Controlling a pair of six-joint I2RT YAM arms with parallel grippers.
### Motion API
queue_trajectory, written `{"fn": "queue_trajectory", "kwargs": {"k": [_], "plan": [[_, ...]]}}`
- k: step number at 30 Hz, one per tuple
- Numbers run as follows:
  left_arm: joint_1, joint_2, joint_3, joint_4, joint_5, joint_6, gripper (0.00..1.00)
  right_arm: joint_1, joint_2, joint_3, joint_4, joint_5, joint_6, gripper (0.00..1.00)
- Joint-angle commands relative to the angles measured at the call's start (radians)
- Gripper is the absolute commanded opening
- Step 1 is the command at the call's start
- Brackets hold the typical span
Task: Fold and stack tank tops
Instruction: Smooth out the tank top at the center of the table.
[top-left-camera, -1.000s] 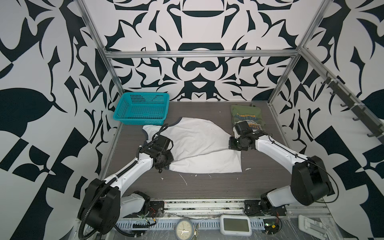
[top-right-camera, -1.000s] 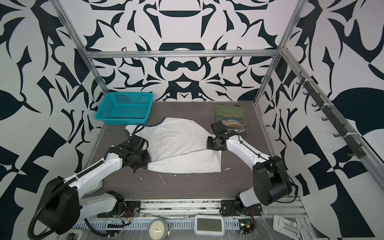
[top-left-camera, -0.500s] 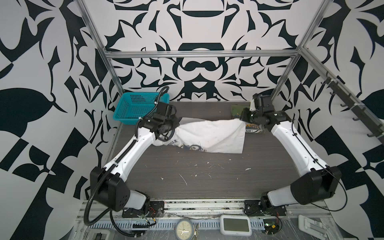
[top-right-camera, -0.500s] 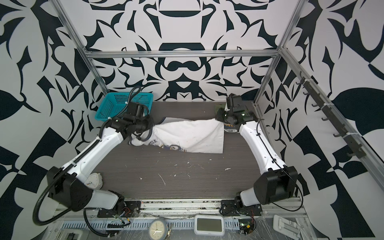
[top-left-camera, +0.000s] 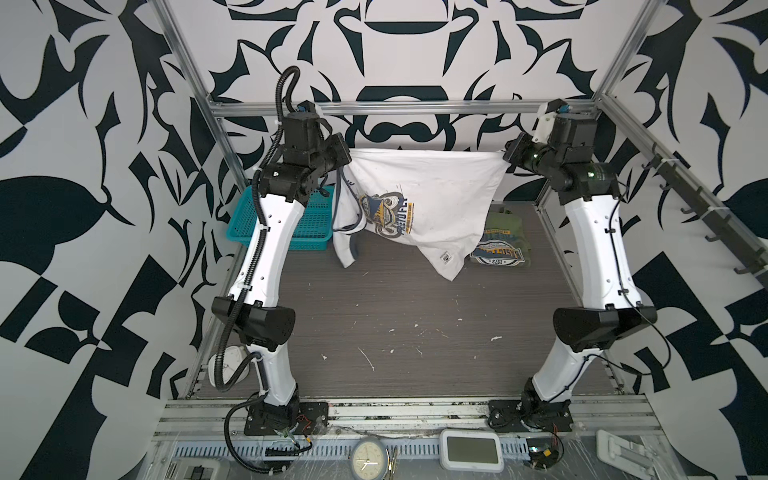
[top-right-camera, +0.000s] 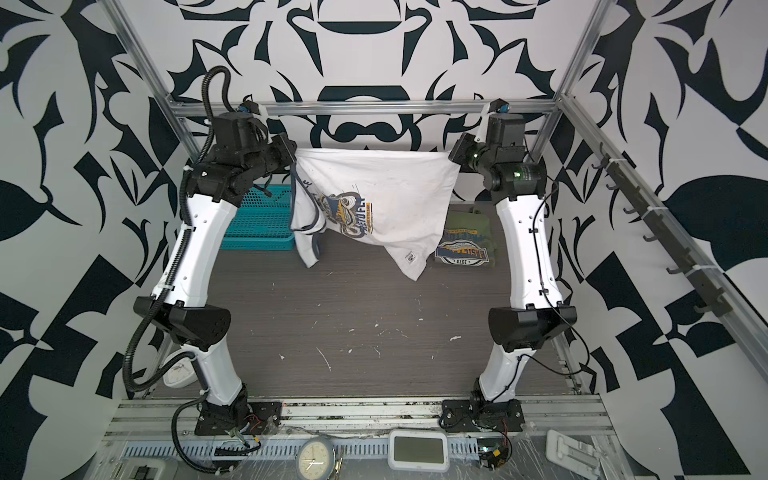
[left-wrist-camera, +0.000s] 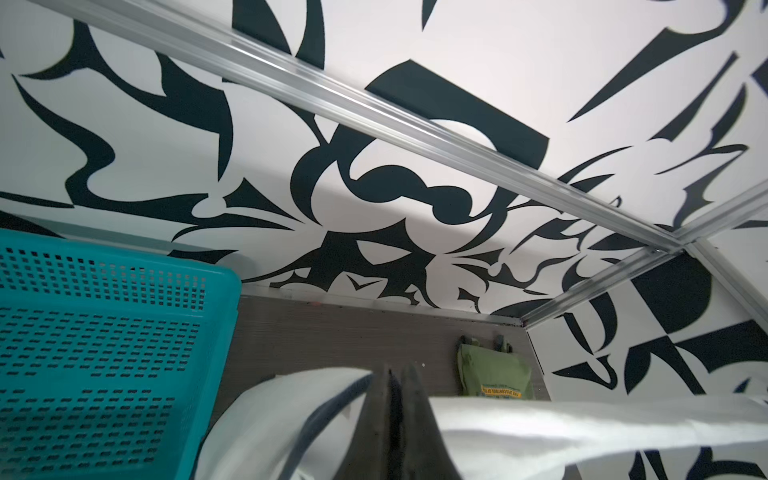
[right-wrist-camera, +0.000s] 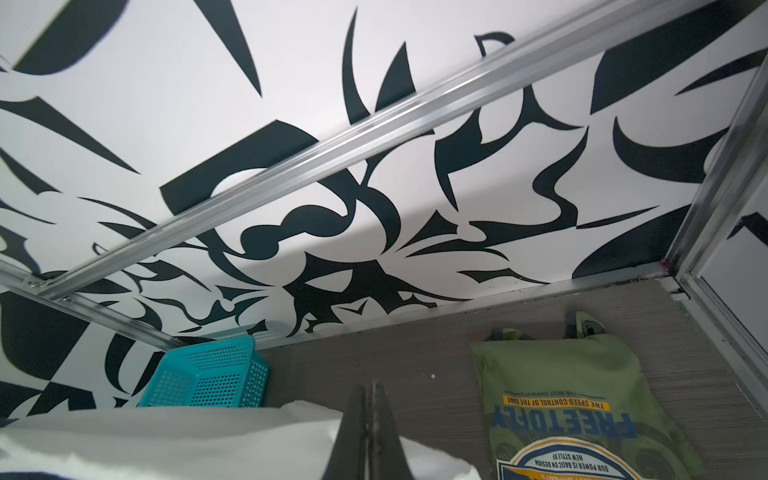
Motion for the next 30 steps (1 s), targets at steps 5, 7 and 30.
{"fn": "queue_trajectory", "kwargs": {"k": [5,7,30], "plan": [[-0.003,-0.343,-0.555,0.159,0.174,-0.026,0.0,-0.004,-0.363,-0.526,0.113,-0.048,-0.004,0.0],[-0.013,-0.452,-0.754,0.191,0.225,-0.052,0.0,-0.003,-0.49,-0.731,0.134,-0.064,-0.002,0.0],[-0.07,-0.22,-0.671,-0.005,-0.065,-0.006,0.0,-0.011,-0.383,-0.781,0.167,-0.011,-0.011,0.0]]}}
